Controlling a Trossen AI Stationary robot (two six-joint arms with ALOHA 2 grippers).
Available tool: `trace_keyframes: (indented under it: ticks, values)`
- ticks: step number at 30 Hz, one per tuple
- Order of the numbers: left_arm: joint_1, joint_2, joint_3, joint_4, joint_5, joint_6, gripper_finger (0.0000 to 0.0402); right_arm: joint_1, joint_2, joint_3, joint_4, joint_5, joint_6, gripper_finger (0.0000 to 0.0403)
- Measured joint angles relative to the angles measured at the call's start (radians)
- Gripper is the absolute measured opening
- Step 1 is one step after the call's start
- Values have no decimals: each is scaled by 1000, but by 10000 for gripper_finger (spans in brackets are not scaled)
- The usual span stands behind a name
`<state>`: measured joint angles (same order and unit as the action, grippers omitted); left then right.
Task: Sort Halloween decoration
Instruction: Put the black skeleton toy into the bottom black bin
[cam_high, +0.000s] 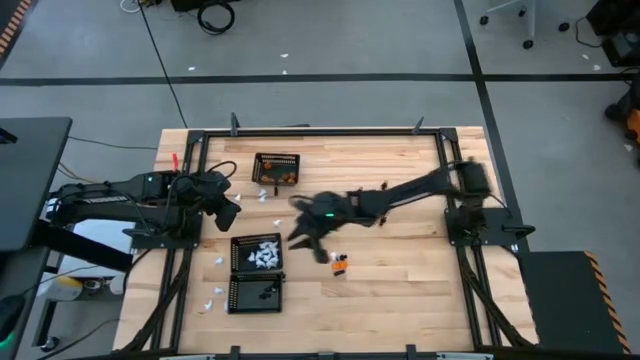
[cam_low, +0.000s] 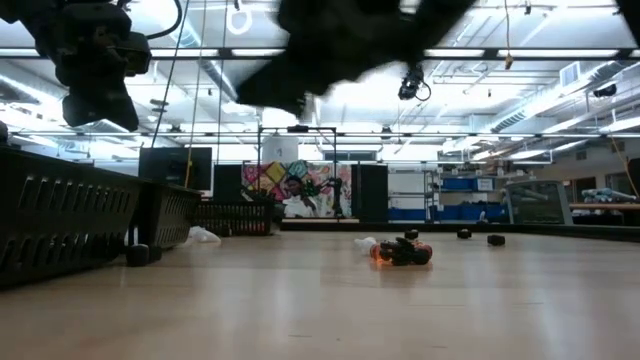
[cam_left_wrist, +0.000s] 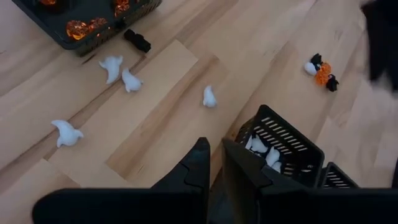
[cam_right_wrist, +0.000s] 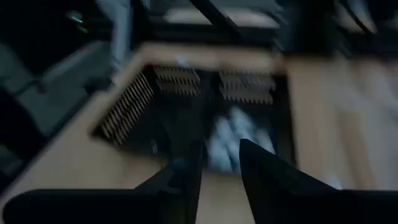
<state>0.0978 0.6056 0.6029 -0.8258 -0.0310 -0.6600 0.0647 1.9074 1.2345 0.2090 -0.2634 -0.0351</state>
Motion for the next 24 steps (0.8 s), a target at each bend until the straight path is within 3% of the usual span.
trace_keyframes:
  ticks: [11,17,24]
  values:
    - [0,3,0,180,-115,51,50,-2,-481,-775,357,450,285,103]
    - [0,3,0,232,-185,85,50,7,-610,-1017,418,608,341,103]
    - [0,3,0,236,-201,99,50,6,-623,-1200,578,666,466,103]
